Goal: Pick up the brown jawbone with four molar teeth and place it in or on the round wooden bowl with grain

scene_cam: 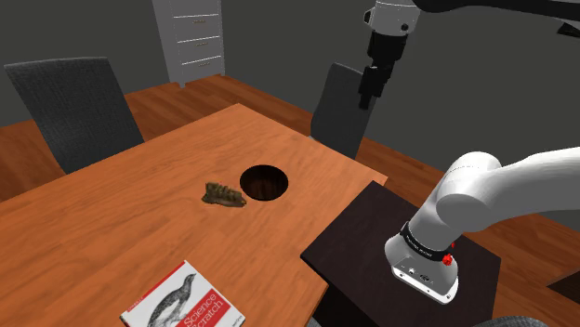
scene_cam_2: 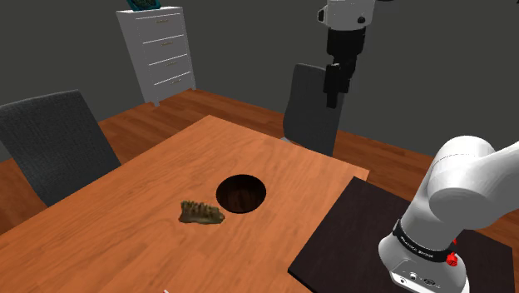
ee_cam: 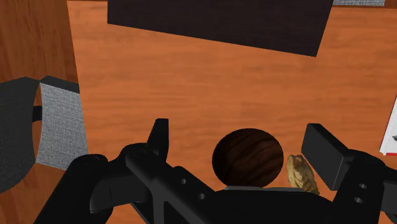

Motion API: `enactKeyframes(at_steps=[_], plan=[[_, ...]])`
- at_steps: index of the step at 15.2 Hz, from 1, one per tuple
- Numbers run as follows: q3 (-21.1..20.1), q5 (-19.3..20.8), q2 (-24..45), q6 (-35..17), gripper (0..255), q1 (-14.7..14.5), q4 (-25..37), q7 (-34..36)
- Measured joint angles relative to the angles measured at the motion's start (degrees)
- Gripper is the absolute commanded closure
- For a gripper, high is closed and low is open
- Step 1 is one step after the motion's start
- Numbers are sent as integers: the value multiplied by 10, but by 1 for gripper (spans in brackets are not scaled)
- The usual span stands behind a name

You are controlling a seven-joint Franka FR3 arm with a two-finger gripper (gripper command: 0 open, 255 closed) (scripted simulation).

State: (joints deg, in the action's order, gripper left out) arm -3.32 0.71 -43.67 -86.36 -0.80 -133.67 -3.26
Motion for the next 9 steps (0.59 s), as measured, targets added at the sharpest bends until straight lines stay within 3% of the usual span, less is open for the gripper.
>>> enactKeyframes(at_steps=[2,9], plan=[[-2,-1,3,-9,0,-1,-5,1],[-48,-16,65,-135,0,-22,-52,29]])
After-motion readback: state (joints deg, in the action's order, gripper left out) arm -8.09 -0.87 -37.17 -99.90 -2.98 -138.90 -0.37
